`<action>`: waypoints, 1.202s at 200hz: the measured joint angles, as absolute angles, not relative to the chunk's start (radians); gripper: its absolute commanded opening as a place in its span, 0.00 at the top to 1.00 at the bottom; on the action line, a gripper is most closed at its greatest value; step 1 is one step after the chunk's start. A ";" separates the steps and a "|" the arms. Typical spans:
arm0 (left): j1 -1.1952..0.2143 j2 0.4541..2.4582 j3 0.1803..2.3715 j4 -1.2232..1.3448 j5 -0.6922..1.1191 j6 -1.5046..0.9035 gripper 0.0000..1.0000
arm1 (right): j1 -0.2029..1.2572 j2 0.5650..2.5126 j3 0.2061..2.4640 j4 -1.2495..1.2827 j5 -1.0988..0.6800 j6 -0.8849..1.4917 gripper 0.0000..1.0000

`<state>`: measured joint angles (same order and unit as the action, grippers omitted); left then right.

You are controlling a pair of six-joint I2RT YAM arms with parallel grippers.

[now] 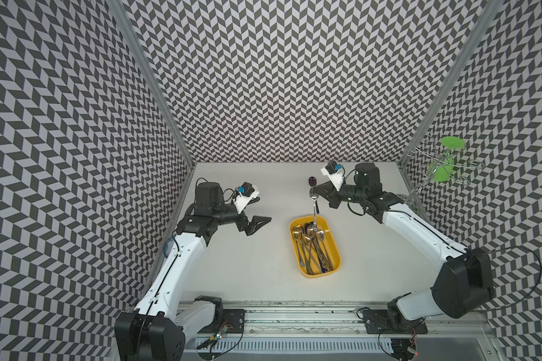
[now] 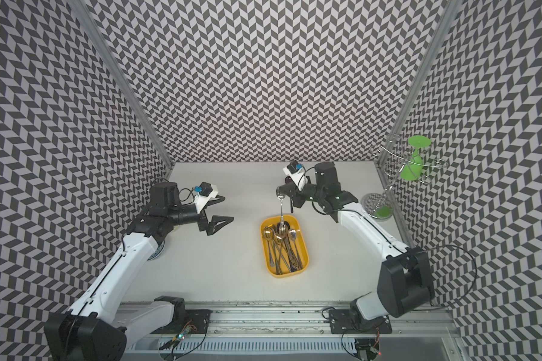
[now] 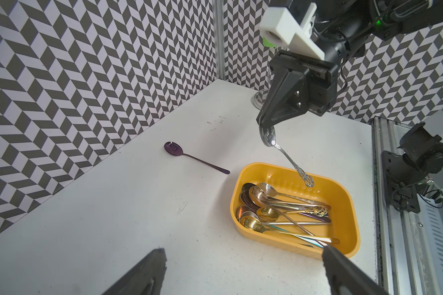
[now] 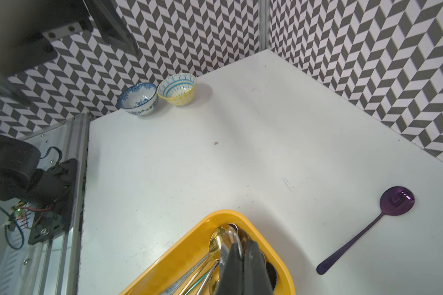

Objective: Put the spoon into the storage box
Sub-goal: Place the spoon in the storage box.

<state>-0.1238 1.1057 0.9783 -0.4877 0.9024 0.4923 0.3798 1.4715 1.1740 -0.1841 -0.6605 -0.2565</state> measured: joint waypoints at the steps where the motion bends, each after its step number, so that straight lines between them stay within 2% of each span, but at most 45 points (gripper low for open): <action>1: -0.124 1.106 0.978 -0.488 0.902 0.493 0.01 | 0.380 1.471 1.173 -0.184 -0.661 -0.260 1.00; 116: -0.124 1.106 0.978 -0.488 0.902 0.497 0.01 | 0.446 1.419 0.977 -0.271 -0.611 -0.406 0.99; 127: -0.124 1.106 0.978 -0.489 0.902 0.498 0.01 | 0.449 1.419 0.977 -0.273 -0.604 -0.412 0.92; 139: -0.124 1.106 0.979 -0.492 0.902 0.498 0.01 | 0.451 1.419 0.977 -0.277 -0.596 -0.416 0.75; 160: -0.124 1.106 0.979 -0.491 0.902 0.498 0.01 | 0.455 1.419 0.977 -0.274 -0.568 -0.412 0.57; 178: -0.124 1.106 0.979 -0.492 0.902 0.498 0.01 | 0.459 1.417 0.977 -0.274 -0.550 -0.409 0.47; 197: -0.124 1.106 0.979 -0.492 0.902 0.498 0.01 | 0.462 1.402 0.975 -0.265 -0.522 -0.399 0.39; 240: -0.124 1.106 0.979 -0.495 0.902 0.500 0.01 | 0.462 1.398 1.023 -0.250 -0.456 -0.316 0.38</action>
<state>-0.1238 1.1061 0.9787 -0.4950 0.9024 0.4995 0.4622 1.3975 1.0229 -0.2504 -0.4564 -0.3164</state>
